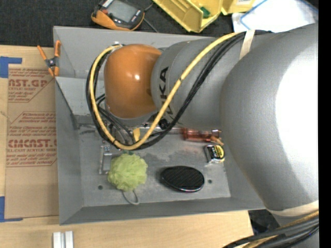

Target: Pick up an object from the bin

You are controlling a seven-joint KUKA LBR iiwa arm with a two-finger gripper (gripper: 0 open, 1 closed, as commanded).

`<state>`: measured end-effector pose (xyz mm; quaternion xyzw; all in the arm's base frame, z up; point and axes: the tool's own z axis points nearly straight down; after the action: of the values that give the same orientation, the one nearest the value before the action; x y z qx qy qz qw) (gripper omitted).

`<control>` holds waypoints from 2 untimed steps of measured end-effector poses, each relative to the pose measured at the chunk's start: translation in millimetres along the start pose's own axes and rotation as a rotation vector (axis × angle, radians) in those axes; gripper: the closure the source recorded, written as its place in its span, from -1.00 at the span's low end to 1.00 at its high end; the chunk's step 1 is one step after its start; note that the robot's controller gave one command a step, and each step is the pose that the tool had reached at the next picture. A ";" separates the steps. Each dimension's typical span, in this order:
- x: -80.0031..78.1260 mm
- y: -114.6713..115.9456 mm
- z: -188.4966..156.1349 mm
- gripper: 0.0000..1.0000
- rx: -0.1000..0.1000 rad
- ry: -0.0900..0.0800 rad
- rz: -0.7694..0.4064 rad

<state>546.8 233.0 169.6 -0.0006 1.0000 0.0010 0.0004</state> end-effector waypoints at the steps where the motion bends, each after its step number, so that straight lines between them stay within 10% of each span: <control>1: 0.0 0.0 0.0 -1.00 0.000 0.000 0.000; 2: 32.0 -57.3 35.9 -1.00 0.002 0.003 -0.207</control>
Offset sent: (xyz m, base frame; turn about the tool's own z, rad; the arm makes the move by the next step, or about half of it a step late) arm -0.0316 -0.0572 -0.0353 -0.2138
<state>514.9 175.7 133.6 -0.1039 0.9946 0.0002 -0.0012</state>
